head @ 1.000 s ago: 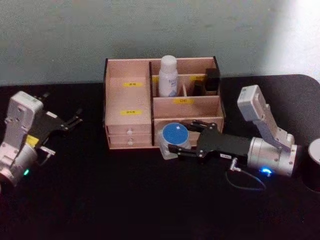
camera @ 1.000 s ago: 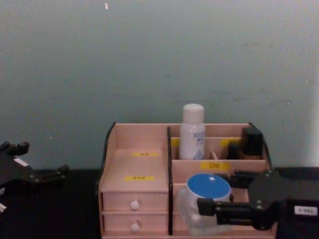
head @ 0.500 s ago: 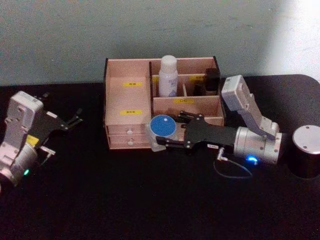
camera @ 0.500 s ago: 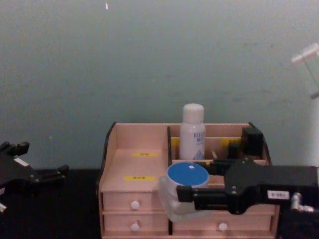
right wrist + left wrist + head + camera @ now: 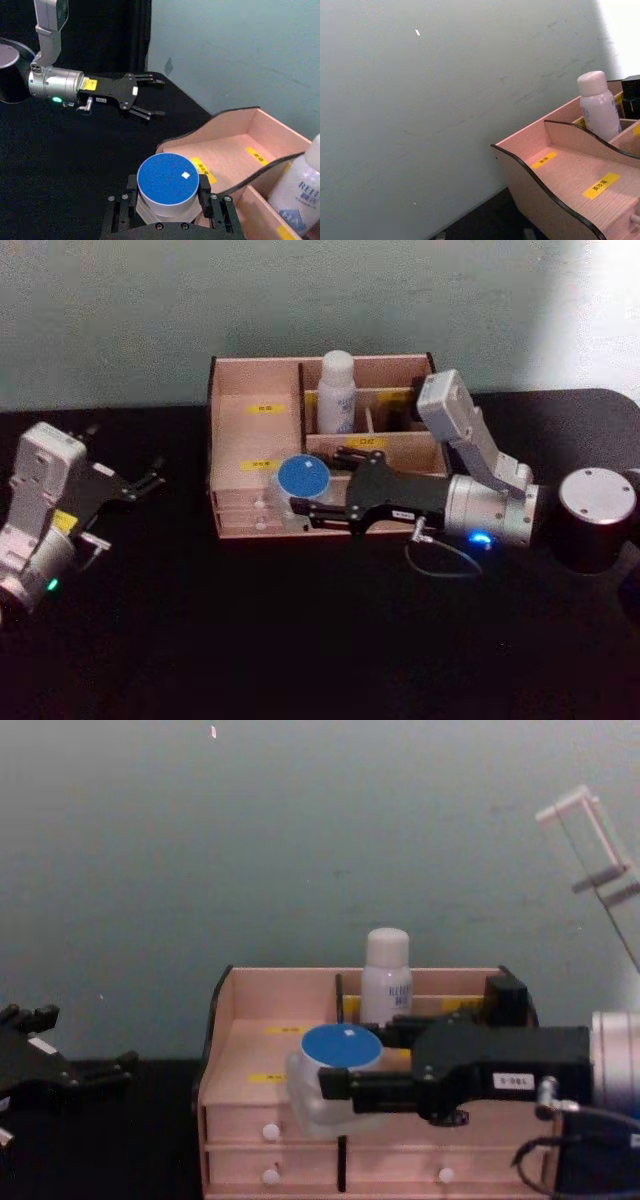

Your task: Pick up the facial cleanser and watermelon frost from the table and place them into the tiered storage box.

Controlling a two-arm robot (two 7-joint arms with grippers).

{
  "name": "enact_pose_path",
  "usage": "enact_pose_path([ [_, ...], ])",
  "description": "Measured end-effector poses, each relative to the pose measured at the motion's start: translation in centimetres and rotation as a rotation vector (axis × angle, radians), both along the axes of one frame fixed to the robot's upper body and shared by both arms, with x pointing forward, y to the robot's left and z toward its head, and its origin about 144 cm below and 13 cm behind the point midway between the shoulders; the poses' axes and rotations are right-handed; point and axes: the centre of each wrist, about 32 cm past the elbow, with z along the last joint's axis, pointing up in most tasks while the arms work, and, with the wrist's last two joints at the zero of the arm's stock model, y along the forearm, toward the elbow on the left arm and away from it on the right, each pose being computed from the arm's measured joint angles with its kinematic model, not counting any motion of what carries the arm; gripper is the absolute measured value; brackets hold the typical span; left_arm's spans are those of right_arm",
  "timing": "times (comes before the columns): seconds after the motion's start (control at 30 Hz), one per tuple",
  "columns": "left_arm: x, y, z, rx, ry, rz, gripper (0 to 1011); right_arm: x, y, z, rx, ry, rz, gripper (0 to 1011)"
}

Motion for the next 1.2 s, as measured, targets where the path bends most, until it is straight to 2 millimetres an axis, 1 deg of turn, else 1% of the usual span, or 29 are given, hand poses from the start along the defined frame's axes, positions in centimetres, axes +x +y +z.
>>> enact_pose_path([
  [0.53, 0.0, 0.0, 0.0, 0.0, 0.0, 0.0, 1001, 1.9, 1.5, 0.5, 0.009, -0.011, 0.019, 724],
  [1.2, 0.0, 0.0, 0.0, 0.0, 0.0, 0.0, 1001, 4.8, 3.6, 0.5, 0.023, 0.001, -0.005, 724],
])
